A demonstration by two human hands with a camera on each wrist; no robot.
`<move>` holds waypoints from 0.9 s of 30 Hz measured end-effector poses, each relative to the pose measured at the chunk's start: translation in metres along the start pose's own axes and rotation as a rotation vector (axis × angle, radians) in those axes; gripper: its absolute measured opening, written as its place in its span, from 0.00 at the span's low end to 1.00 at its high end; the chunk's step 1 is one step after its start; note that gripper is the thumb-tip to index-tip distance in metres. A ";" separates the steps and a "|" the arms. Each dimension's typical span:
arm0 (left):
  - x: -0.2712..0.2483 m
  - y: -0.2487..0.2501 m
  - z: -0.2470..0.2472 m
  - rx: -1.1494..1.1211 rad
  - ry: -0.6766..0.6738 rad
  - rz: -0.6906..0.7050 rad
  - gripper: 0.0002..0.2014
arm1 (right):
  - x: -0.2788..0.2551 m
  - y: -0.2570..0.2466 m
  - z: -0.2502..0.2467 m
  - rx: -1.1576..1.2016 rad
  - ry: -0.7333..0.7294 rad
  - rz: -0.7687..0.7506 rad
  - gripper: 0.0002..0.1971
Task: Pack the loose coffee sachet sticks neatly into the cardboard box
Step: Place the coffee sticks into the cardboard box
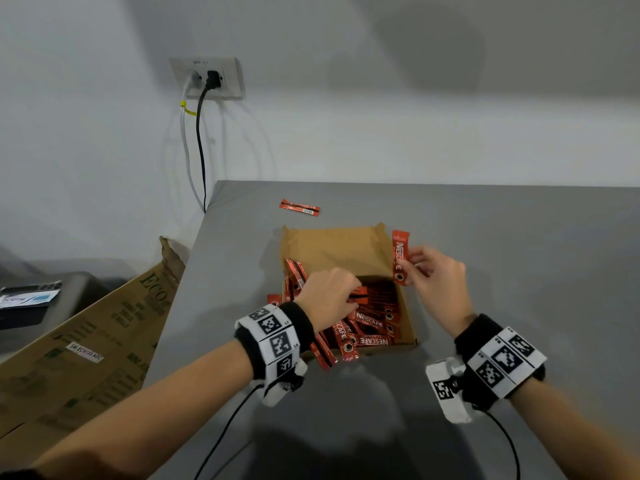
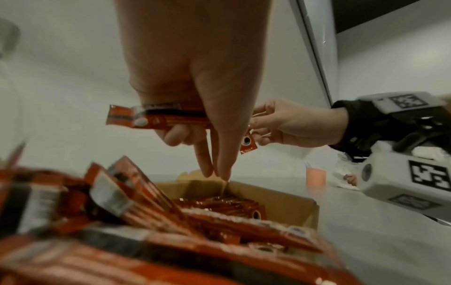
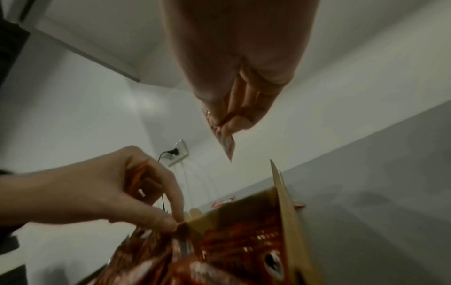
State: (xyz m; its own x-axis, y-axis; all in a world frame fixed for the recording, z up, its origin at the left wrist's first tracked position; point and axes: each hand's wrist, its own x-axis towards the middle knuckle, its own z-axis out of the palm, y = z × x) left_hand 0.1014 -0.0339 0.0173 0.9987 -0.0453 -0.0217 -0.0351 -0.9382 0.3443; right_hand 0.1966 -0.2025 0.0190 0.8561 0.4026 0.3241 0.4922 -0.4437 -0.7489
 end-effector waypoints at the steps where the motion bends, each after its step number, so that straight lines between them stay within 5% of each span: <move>1: 0.004 0.001 0.003 0.034 -0.034 -0.007 0.06 | -0.005 0.005 0.001 -0.016 -0.044 0.012 0.05; 13: 0.018 0.003 0.023 0.152 -0.168 -0.047 0.14 | -0.029 0.020 0.001 -0.108 -0.293 -0.016 0.03; 22: 0.014 0.000 0.027 0.097 -0.168 -0.107 0.21 | -0.028 0.011 0.004 -0.043 -0.257 0.099 0.06; 27: 0.015 -0.001 0.028 0.092 -0.173 -0.128 0.13 | -0.030 0.005 0.013 -0.312 -0.556 0.039 0.12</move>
State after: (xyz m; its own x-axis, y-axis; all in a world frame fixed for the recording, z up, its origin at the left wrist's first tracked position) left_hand 0.1149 -0.0436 -0.0095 0.9745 0.0258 -0.2229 0.0808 -0.9671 0.2414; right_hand 0.1716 -0.2063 -0.0014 0.7059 0.6996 -0.1109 0.5570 -0.6450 -0.5232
